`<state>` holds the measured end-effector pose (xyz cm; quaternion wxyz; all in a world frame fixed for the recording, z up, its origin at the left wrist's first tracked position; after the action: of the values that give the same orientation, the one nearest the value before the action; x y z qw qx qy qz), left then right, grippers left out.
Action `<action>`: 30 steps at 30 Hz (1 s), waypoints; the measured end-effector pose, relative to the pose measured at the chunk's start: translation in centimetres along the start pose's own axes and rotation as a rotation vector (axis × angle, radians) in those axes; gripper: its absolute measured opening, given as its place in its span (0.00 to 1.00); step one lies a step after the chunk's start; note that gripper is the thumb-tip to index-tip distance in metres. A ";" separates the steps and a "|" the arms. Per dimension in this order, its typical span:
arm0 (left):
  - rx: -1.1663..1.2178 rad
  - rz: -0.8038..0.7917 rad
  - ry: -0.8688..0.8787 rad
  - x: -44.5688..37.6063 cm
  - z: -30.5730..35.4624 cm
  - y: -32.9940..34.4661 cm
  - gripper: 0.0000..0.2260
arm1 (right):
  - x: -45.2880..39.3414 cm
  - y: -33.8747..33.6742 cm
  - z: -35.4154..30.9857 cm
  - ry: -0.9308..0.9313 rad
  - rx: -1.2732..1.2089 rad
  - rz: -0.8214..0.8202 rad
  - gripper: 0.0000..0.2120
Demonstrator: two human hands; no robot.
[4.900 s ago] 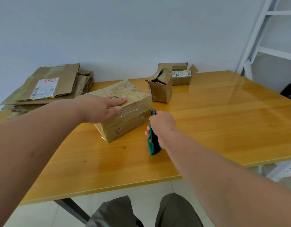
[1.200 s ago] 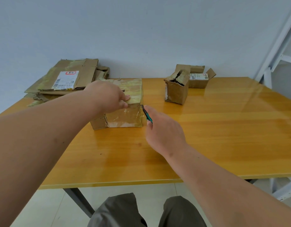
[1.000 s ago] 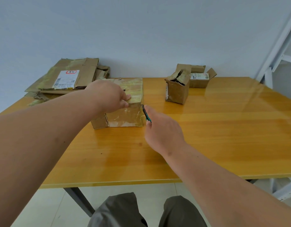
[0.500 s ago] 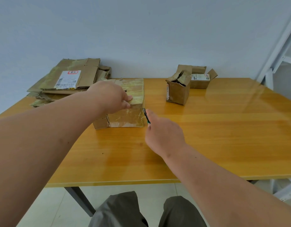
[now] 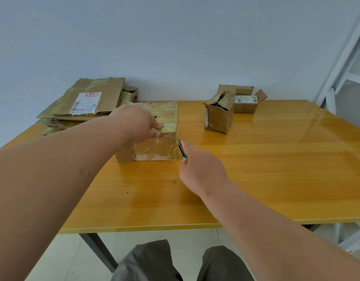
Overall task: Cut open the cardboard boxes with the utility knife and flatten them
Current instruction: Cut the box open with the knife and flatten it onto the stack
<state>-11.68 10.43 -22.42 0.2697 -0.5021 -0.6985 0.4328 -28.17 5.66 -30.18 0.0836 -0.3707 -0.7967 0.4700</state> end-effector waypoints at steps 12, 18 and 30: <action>-0.013 -0.007 0.000 -0.2 -0.2 0.1 0.19 | 1.0 -1.1 1.3 -0.006 0.006 0.041 0.24; 0.010 -0.022 -0.012 -0.2 -0.1 -0.1 0.20 | -0.3 -0.4 -0.3 -0.060 -0.026 0.059 0.27; 0.023 -0.026 -0.013 0.0 -0.1 -0.3 0.20 | -0.1 0.3 0.4 -0.016 -0.062 0.092 0.26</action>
<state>-11.73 10.46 -22.13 0.2765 -0.4871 -0.7015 0.4406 -28.15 5.43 -30.59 0.0441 -0.4057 -0.7935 0.4515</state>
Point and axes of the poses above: each hand's wrist, its own x-axis away from the middle knuckle, its own y-axis out of the palm, z = x × y, the point moved 4 cm from there along -x, towards the middle knuckle, and after that the axes turned 8 degrees about -x, right-handed, at the moved point
